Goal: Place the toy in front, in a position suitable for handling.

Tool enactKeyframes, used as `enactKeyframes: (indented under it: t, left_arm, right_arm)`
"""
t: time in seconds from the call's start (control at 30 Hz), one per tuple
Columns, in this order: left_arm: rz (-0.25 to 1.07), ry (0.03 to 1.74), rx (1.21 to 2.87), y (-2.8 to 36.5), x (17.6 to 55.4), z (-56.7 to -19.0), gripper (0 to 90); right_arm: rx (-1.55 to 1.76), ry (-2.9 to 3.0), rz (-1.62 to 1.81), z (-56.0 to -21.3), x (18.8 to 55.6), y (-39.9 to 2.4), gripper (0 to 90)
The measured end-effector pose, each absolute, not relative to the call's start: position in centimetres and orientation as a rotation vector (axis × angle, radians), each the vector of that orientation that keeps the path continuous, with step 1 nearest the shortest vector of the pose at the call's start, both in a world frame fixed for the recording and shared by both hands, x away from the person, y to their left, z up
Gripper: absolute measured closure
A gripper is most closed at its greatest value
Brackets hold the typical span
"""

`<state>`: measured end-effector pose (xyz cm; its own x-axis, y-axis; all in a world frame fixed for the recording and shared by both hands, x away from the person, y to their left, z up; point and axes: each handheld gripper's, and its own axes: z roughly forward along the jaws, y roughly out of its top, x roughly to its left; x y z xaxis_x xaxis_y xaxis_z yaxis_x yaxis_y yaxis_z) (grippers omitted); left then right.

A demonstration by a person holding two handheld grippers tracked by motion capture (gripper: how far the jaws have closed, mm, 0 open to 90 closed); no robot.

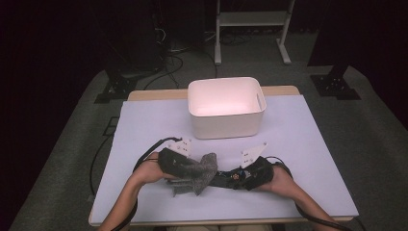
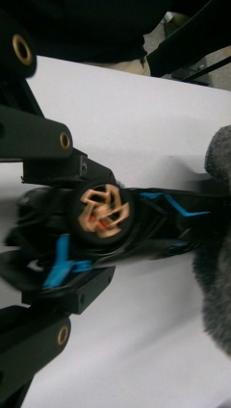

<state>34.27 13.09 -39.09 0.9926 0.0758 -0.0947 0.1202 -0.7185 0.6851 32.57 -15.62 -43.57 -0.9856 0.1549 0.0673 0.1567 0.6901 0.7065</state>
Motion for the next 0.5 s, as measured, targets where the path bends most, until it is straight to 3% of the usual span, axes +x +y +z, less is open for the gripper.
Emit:
enactKeyframes:
  t: [0.5]
  left_arm:
    - [-0.087, 0.116, 2.367, 12.3, 34.3, -39.2, 75.8]
  right_arm:
    - [-0.224, -2.927, -1.142, -42.8, 33.0, -13.9, 54.4]
